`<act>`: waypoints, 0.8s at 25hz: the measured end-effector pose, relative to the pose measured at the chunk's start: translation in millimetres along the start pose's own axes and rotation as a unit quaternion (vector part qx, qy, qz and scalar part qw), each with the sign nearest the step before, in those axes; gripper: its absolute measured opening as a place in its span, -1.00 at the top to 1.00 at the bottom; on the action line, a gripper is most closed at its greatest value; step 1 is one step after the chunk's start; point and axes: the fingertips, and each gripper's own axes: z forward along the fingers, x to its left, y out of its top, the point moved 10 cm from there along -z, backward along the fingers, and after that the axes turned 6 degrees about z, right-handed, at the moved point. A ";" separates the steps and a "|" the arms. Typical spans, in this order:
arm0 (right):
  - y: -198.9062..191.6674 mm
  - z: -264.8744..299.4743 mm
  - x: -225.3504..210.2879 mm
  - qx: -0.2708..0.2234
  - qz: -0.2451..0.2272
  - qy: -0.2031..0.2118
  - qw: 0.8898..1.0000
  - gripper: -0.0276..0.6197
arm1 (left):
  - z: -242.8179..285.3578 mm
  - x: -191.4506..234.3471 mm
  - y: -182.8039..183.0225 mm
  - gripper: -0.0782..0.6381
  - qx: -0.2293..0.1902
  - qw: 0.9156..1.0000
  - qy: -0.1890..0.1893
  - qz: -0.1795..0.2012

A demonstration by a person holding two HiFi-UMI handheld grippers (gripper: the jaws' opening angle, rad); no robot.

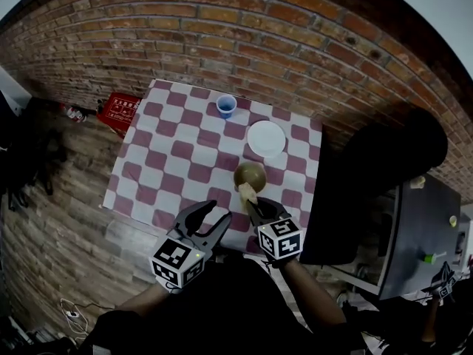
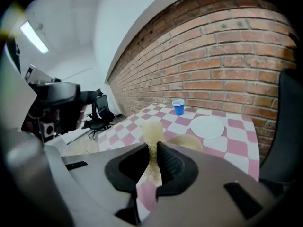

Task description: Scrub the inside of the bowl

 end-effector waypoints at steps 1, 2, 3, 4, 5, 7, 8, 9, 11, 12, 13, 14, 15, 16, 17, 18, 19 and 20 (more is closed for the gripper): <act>4.1 8.4 -4.1 0.002 -0.011 -0.012 1.000 0.73 | -1.2 3.6 -0.9 0.26 0.002 1.000 -0.001 -0.002; 7.3 17.1 -8.4 0.007 -0.019 -0.021 1.000 0.73 | -1.8 7.3 -2.1 0.26 0.004 1.000 -0.002 -0.004; 9.4 26.0 -12.7 0.014 -0.024 -0.027 0.999 0.73 | -1.8 10.6 -3.8 0.26 0.008 1.000 -0.004 -0.005; 10.0 34.8 -16.4 0.023 -0.029 -0.032 0.999 0.73 | -0.8 13.5 -6.2 0.26 0.013 1.000 -0.009 -0.003; 9.8 43.2 -19.5 0.034 -0.033 -0.035 0.998 0.73 | 1.5 15.9 -9.2 0.26 0.020 1.000 -0.016 0.003; 9.6 57.7 -23.8 0.053 -0.040 -0.036 0.997 0.73 | 11.5 20.9 -16.5 0.26 0.039 0.998 -0.031 0.024; 10.7 63.5 -25.3 0.059 -0.044 -0.036 0.997 0.73 | 19.6 24.7 -20.9 0.26 0.050 0.997 -0.036 0.036; 12.6 68.5 -26.4 0.063 -0.050 -0.036 0.996 0.73 | 29.6 30.1 -25.8 0.26 0.063 0.996 -0.037 0.045; 17.6 77.5 -28.0 0.066 -0.064 -0.038 0.995 0.73 | 53.3 44.8 -36.0 0.26 0.087 0.994 -0.034 0.053; 19.8 82.1 -28.7 0.069 -0.071 -0.038 0.994 0.73 | 66.2 52.9 -40.9 0.26 0.100 0.993 -0.034 0.052; 21.2 86.9 -29.4 0.073 -0.077 -0.039 0.994 0.73 | 79.2 60.7 -45.6 0.26 0.112 0.992 -0.035 0.050; 22.1 91.6 -30.1 0.078 -0.082 -0.039 0.993 0.73 | 92.1 68.0 -50.2 0.26 0.123 0.991 -0.038 0.046; 22.7 96.0 -30.9 0.082 -0.087 -0.040 0.992 0.73 | 104.6 74.5 -54.7 0.26 0.134 0.989 -0.043 0.039; 23.4 100.1 -31.6 0.086 -0.092 -0.040 0.991 0.73 | 116.5 80.5 -58.8 0.26 0.143 0.988 -0.048 0.028; 24.5 103.9 -32.3 0.088 -0.097 -0.042 0.991 0.73 | 127.3 86.3 -62.5 0.26 0.152 0.987 -0.052 0.014; 25.9 107.3 -33.0 0.089 -0.101 -0.043 0.990 0.73 | 136.6 92.1 -66.2 0.26 0.162 0.985 -0.053 -0.003; 27.4 110.2 -34.1 0.089 -0.103 -0.045 0.990 0.73 | 144.2 97.9 -70.9 0.27 0.173 0.983 -0.050 -0.021; 29.0 112.7 -35.5 0.089 -0.104 -0.047 0.989 0.73 | 150.4 103.4 -76.0 0.27 0.183 0.981 -0.046 -0.042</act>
